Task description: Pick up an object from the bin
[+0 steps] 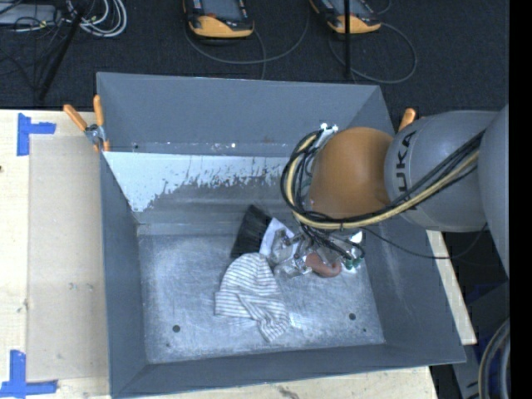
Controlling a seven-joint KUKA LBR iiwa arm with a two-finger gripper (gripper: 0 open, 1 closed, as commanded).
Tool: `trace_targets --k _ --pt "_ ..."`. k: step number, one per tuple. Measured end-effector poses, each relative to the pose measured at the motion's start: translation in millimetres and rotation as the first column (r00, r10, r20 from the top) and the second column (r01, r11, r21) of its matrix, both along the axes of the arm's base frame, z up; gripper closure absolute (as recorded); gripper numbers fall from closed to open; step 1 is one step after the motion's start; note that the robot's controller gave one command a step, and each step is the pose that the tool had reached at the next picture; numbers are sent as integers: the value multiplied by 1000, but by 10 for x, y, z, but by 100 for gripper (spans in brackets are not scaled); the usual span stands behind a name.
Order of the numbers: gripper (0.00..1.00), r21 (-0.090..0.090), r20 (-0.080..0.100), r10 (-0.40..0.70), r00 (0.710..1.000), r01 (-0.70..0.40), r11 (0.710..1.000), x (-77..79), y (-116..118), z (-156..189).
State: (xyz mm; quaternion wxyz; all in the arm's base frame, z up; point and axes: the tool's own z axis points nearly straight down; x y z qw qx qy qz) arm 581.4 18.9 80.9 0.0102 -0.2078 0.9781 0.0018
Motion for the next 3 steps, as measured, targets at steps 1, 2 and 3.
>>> trace_targets --k 1,2,3 --pt "100 0 0 0 1000 0 1000 0 0 0" --pt "0 -7 -21 -23 999 23 1000 -423 201 157" --pt "0 -7 -21 -23 999 23 1000 -424 201 156"
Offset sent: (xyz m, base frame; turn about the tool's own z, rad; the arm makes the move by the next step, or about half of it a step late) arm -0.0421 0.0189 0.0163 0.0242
